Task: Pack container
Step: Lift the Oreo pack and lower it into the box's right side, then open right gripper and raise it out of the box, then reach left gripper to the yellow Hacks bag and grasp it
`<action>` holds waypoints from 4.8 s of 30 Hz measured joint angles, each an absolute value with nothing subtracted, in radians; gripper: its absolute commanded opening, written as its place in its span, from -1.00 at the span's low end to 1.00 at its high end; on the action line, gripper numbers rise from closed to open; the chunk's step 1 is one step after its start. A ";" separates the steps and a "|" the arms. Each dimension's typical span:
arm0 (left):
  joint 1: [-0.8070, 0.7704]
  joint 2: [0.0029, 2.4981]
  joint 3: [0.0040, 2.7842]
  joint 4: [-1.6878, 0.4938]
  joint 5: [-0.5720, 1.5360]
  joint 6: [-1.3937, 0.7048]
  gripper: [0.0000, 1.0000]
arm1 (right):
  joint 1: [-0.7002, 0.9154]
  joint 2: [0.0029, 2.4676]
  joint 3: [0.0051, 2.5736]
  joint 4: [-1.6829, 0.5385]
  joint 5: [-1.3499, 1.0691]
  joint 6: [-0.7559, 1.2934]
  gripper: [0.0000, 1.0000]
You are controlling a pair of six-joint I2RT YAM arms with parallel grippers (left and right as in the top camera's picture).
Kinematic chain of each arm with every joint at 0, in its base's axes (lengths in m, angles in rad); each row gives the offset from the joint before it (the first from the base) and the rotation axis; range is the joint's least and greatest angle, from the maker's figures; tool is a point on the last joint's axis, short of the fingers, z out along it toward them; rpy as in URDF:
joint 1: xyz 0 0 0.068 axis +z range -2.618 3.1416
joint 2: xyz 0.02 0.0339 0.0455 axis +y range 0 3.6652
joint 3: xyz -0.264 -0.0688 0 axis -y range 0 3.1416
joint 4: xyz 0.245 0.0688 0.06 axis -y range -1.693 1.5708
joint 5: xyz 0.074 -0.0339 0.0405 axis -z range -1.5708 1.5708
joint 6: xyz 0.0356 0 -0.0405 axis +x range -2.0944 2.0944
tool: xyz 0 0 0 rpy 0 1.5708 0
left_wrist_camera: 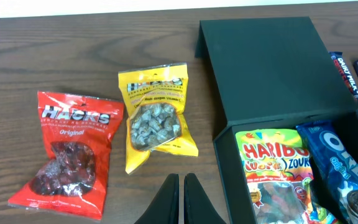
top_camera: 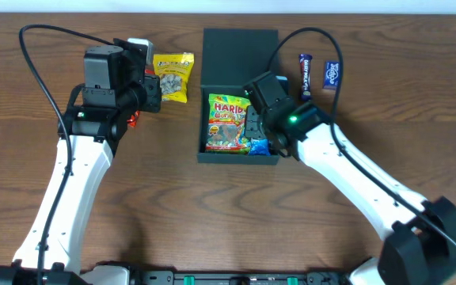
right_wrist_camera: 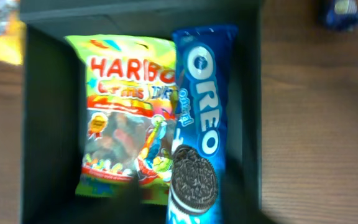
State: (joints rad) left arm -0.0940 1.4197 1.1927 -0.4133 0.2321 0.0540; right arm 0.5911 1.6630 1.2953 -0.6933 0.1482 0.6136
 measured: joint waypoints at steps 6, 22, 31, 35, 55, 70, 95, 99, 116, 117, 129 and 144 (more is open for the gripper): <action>-0.094 1.420 1.193 -0.414 0.232 0.054 -0.88 | 0.591 1.663 1.296 -0.694 0.086 0.538 -0.97; -0.094 1.420 1.193 -0.414 0.232 0.054 -0.88 | 0.591 1.829 1.298 -0.802 0.042 0.480 -0.97; -0.094 1.420 1.193 -0.414 0.232 0.054 -0.88 | 0.587 1.810 1.329 -0.764 0.060 0.477 -0.97; -0.094 1.420 1.193 -0.411 0.232 0.054 -0.88 | 0.550 1.733 1.379 -0.678 0.060 0.477 -0.98; -0.094 1.555 1.193 -0.235 0.193 0.063 0.86 | 0.343 1.536 1.413 -0.599 0.076 0.437 0.99; -0.094 1.847 1.193 -0.080 0.241 0.059 0.84 | 0.306 1.536 1.413 -0.644 0.076 0.416 0.99; -0.093 2.005 1.193 0.019 0.281 0.014 -0.77 | 0.301 1.536 1.413 -0.672 0.099 0.416 0.99; -0.093 2.005 1.196 0.021 0.286 -0.004 -0.88 | 0.301 1.536 1.413 -0.675 0.130 0.416 0.98; -0.094 1.913 1.196 0.006 0.286 -0.056 0.76 | 0.301 1.536 1.413 -0.691 0.170 0.416 0.98; -0.094 1.901 1.196 0.007 0.286 -0.056 0.78 | 0.301 1.536 1.413 -0.691 0.170 0.415 0.99; -0.146 1.931 1.196 0.063 0.215 -0.058 0.59 | 0.301 1.536 1.413 -0.691 0.173 0.415 0.98; -0.146 2.051 1.196 0.111 0.145 -0.060 0.27 | 0.301 1.536 1.413 -0.691 0.173 0.416 0.99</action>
State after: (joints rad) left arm -0.1459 2.0510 1.1965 0.1112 0.1452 -0.0601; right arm 0.3012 1.5364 1.4132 -0.6914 0.1734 0.4156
